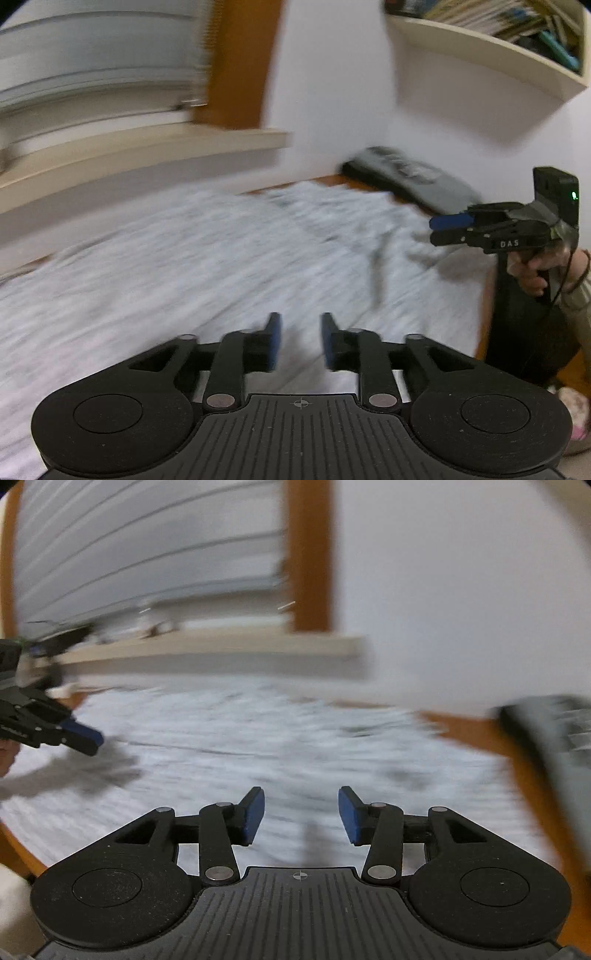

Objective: Fold clothes

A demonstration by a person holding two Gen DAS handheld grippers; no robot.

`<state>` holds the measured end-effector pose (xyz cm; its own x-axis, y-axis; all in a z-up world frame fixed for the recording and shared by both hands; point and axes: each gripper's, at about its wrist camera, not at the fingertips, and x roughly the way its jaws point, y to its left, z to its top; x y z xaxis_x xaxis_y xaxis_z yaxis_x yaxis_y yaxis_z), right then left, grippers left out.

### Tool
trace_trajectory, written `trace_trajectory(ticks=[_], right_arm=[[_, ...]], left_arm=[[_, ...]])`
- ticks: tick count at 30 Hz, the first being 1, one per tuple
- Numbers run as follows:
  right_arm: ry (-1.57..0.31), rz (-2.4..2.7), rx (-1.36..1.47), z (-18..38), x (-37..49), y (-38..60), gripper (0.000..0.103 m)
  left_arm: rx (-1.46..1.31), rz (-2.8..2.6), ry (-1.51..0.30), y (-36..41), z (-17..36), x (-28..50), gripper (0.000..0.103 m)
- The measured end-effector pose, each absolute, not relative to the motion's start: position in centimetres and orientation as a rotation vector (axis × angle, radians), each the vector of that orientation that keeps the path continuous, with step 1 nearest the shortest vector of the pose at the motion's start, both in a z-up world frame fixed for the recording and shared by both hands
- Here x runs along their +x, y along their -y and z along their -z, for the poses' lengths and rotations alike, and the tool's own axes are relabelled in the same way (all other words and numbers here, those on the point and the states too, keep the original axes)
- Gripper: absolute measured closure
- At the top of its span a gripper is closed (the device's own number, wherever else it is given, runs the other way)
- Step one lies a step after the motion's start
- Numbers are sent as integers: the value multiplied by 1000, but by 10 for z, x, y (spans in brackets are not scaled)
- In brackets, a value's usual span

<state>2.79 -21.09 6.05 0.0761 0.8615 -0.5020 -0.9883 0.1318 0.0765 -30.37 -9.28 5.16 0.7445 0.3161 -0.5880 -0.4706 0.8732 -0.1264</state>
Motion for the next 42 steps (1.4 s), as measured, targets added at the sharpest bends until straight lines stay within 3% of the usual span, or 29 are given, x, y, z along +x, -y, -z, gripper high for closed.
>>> trace_trajectory(ticks=[6, 8, 12, 21, 25, 33, 35, 38, 42], right_arm=[[-508, -1394, -378, -44, 1, 168, 52], [-509, -1367, -384, -38, 0, 168, 49], [-520, -1359, -341, -27, 4, 169, 48], [-459, -1323, -384, -25, -7, 166, 48], [-424, -1314, -357, -32, -17, 171, 48], [-419, -1657, -404, -64, -110, 124, 50], [-437, -1732, -460, -63, -133, 102, 55], [-463, -1834, -558, -62, -169, 71, 55], [-413, -1895, -682, -64, -205, 51, 55]], left_arm=[[-327, -611, -638, 84, -41, -409, 69], [-339, -648, -642, 82, -38, -438, 59], [-377, -661, -607, 77, -34, -481, 58], [-330, -672, -613, 86, -33, -491, 57], [-339, -700, -616, 88, -30, -500, 50], [-334, -718, -610, 85, -26, -512, 54], [-330, -731, -613, 82, -27, -512, 61], [-344, -740, -608, 79, -28, -514, 66], [-330, -736, -596, 79, -28, -513, 67]])
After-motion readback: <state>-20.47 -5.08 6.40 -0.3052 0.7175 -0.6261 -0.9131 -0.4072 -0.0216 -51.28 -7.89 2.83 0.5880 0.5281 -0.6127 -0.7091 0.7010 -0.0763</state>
